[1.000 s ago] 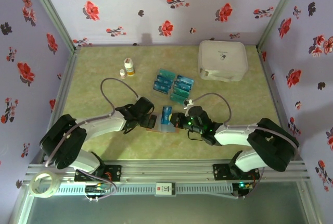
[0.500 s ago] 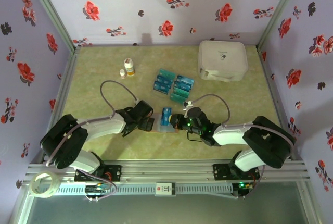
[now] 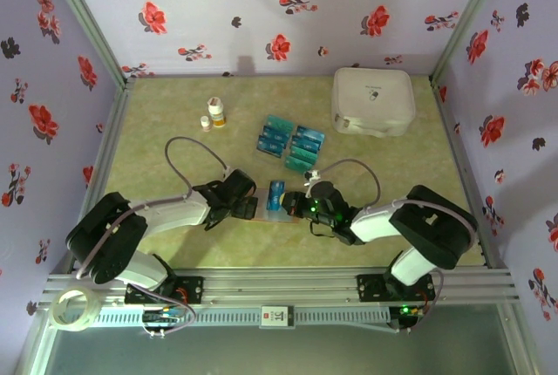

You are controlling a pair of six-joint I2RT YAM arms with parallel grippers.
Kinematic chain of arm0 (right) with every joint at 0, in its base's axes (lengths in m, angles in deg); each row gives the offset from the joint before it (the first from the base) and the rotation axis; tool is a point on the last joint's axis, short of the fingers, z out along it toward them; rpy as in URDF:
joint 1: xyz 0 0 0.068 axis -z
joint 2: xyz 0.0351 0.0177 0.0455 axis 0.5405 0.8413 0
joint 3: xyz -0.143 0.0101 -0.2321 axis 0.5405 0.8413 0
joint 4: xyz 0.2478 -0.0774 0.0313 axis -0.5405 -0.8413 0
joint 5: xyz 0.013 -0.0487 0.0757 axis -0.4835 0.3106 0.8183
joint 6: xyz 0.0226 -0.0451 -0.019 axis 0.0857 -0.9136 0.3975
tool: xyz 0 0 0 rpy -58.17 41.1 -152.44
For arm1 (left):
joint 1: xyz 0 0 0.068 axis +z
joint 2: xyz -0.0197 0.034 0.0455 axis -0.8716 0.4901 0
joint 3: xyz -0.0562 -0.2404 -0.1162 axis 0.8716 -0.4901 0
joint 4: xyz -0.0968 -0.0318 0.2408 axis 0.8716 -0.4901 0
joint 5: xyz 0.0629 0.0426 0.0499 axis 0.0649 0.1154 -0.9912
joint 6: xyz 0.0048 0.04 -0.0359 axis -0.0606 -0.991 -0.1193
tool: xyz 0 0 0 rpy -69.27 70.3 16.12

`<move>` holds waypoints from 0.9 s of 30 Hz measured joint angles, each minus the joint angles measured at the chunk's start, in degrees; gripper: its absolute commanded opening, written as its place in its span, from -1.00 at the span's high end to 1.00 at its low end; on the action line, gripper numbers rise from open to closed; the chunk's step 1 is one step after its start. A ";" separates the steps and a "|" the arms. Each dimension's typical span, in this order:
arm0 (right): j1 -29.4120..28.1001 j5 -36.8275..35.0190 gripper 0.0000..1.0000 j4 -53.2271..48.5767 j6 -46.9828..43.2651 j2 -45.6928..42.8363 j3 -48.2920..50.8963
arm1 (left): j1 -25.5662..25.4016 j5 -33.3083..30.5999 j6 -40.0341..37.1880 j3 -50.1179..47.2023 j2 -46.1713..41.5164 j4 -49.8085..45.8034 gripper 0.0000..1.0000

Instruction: Put the credit cards into the card holder

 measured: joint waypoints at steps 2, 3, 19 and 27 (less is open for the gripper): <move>-0.09 0.00 1.00 1.09 0.44 0.87 0.07 | 0.00 -0.02 0.04 0.00 -0.02 0.00 -0.99; -0.13 0.02 1.00 1.92 0.59 1.42 0.15 | 0.00 -0.02 0.13 0.00 -0.04 0.00 -0.99; -0.17 0.70 1.00 11.19 2.95 5.75 2.32 | -0.04 -0.48 0.39 0.20 -2.62 -2.25 -0.99; -0.17 0.66 1.00 6.78 2.03 -1.73 2.73 | -0.04 -0.48 0.37 2.36 -3.74 -3.50 -0.99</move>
